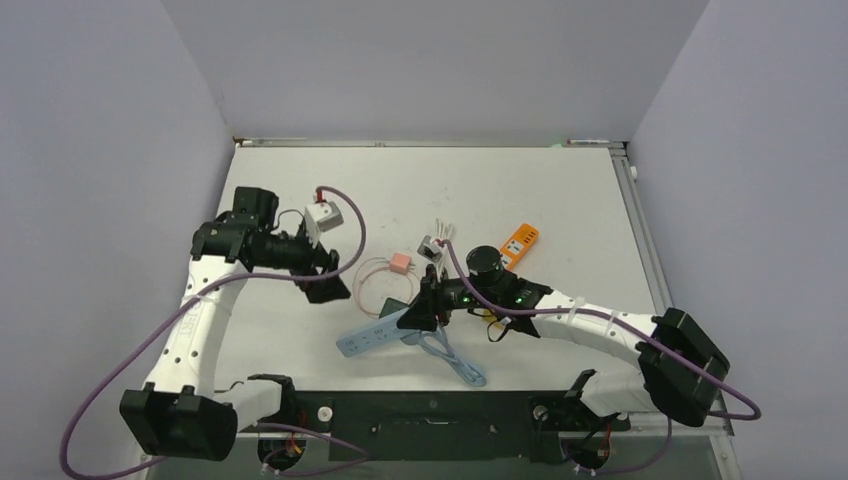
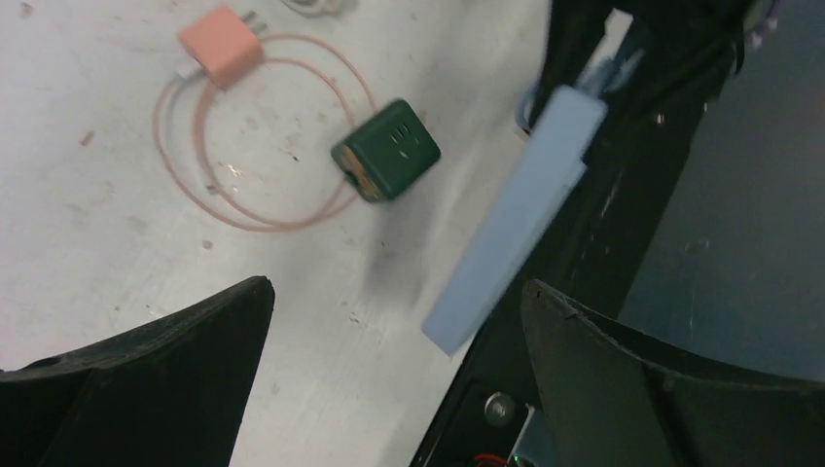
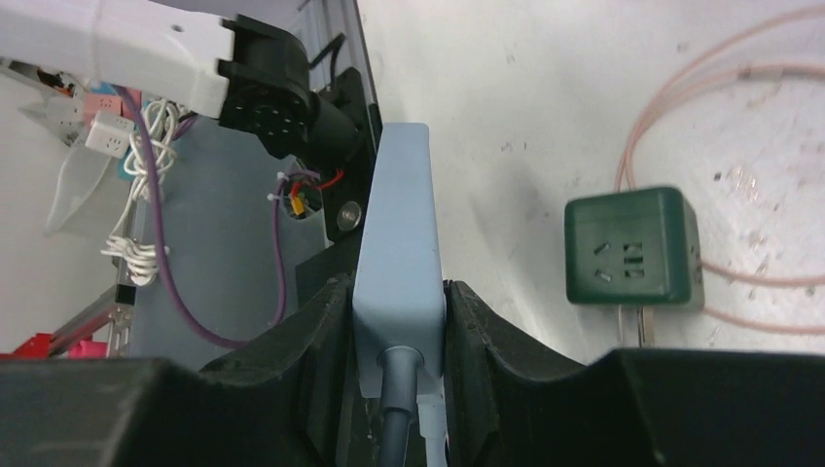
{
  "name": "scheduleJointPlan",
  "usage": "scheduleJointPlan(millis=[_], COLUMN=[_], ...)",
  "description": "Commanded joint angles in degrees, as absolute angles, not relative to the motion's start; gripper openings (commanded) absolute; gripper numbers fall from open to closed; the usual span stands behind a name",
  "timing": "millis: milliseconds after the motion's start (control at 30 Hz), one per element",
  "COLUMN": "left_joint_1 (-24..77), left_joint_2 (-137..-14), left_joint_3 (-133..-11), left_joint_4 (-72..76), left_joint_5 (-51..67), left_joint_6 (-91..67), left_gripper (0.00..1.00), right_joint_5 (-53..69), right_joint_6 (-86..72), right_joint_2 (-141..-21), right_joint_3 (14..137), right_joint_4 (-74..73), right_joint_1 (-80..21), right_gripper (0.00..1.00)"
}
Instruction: Insert the plug
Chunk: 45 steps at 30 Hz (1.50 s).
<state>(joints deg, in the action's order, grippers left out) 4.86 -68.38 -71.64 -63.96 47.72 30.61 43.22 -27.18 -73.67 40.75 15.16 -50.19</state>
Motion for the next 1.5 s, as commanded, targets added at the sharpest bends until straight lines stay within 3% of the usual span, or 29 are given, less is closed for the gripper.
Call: scheduleJointPlan(millis=[0, 167, 300, 600, 733, 867, 967, 1067, 1100, 1167, 1233, 1300, 1367, 1467], left_joint_1=[7.44, 10.55, 14.72, 19.56, 20.95, 24.76, 28.61, 31.32, 31.94, 32.65, 32.69, 32.7, 32.6, 32.59], left_joint_2=[-60.35, -58.68, -58.58, -58.5, -58.18, -56.74, -55.73, -55.89, -56.16, -56.77, -56.95, -56.83, -56.78, -57.03], left_joint_3=[-66.97, -62.49, -60.41, -58.81, -57.1, -51.6, -47.2, -44.97, -44.6, -44.43, -44.67, -44.85, -44.82, -43.92], left_joint_4=[-74.81, -68.95, -65.31, -62.95, -63.83, -62.71, -60.18, -57.17, -56.26, -55.02, -54.15, -53.75, -53.57, -53.78], left_joint_5=[44.91, 39.35, 34.6, 31.84, 32.92, 30.37, 26.88, 24.36, 23.83, 23.24, 22.69, 22.27, 22.15, 22.86], left_joint_6=[48.23, 45.91, 43.43, 41.59, 41.92, 42.22, 42.36, 41.59, 41.2, 40.7, 40.35, 39.83, 38.84, 37.83], left_gripper=[0.98, 1.0, 0.93, 0.91, 0.92, 0.93, 0.95, 0.97, 0.97, 0.97, 1.0, 0.96, 0.96, 0.96], right_joint_5=[41.6, 41.74, 40.01, 35.16, 32.19, 29.57, 28.18, 26.94, 26.48, 24.95, 22.91, 19.72, 16.82, 15.05], right_joint_6=[-35.5, -39.85, -40.41, -43.77, -44.15, -42.46, -40.87, -38.76, -37.83, -35.91, -33.11, -30.34, -29.22, -29.93], right_joint_2=[-76.81, -81.85, -85.05, -94.01, -96.15, -95.27, -92.52, -89.45, -87.87, -84.69, -80.79, -76.44, -72.52, -68.98], right_joint_3=[38.25, 35.29, 33.84, 31.27, 30.11, 29.91, 29.99, 31.57, 32.69, 34.52, 36.83, 39.34, 41.19, 41.95], right_joint_4=[26.78, 28.99, 27.72, 27.51, 28.28, 26.82, 25.19, 21.0, 19.17, 14.92, 8.56, 1.97, -4.91, -12.43], right_joint_1=[-49.83, -49.82, -49.72, -47.71, -47.46, -47.46, -47.42, -47.38, -47.46, -47.29, -46.96, -46.91, -46.93, -47.5], right_gripper=[0.05, 0.05, 0.05, 0.07, 0.25, 0.61, 0.73, 0.99, 0.93, 0.9, 0.9, 0.91, 0.97, 0.84])
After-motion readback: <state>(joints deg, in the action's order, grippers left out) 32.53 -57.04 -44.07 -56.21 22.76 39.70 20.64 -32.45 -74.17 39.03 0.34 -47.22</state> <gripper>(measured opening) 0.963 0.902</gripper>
